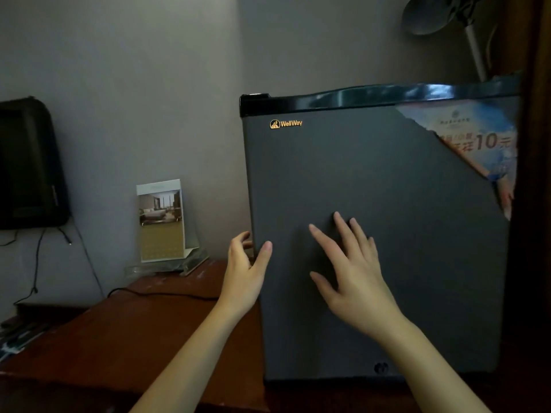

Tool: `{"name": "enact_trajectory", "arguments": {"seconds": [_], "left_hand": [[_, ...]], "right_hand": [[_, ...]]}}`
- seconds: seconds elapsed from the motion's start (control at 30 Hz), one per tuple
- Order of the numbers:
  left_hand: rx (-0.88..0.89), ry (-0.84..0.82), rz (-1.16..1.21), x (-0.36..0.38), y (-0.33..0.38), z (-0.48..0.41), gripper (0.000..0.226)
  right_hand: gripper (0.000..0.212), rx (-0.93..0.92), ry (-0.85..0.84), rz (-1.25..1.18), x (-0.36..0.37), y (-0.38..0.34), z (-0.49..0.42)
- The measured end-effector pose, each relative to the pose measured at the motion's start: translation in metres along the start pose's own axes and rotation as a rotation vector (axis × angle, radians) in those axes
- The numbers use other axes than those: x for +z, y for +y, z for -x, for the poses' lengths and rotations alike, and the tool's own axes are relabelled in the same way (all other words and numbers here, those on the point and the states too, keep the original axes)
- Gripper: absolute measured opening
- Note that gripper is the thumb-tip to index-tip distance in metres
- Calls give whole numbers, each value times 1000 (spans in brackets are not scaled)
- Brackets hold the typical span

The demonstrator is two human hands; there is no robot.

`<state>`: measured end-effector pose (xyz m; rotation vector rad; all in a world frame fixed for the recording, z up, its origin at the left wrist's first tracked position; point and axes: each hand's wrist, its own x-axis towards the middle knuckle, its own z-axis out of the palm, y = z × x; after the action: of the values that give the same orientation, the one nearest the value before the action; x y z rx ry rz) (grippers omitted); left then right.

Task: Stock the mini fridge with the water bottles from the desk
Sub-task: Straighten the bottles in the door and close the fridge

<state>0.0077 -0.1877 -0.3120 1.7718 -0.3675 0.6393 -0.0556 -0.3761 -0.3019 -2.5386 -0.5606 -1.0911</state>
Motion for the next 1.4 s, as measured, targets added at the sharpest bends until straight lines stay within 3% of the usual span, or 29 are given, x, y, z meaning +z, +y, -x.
{"name": "enact_trajectory", "arguments": {"seconds": [0.13,0.27,0.6,0.77,1.03,1.2,1.4], "left_hand": [[-112,-21,-5,5,-14,-11,75],[-111,-57,-6,14,-21,-16,79],[-31,14,72,34,-32,-15,22],[-20,26,217,41,-53,-23,46],[-13,98,294,54,-60,-37,26],[8,108,306,57,-69,-45,47],[28,126,329,62,-73,-51,46]], "right_hand": [[81,35,-24,94,11,9,-7],[85,36,-10,134,27,18,-18],[103,57,202,289,59,23,-27],[107,58,199,265,65,25,-29],[105,56,173,246,76,38,-36],[106,56,218,298,82,42,-40],[109,62,253,329,88,43,-44]]}}
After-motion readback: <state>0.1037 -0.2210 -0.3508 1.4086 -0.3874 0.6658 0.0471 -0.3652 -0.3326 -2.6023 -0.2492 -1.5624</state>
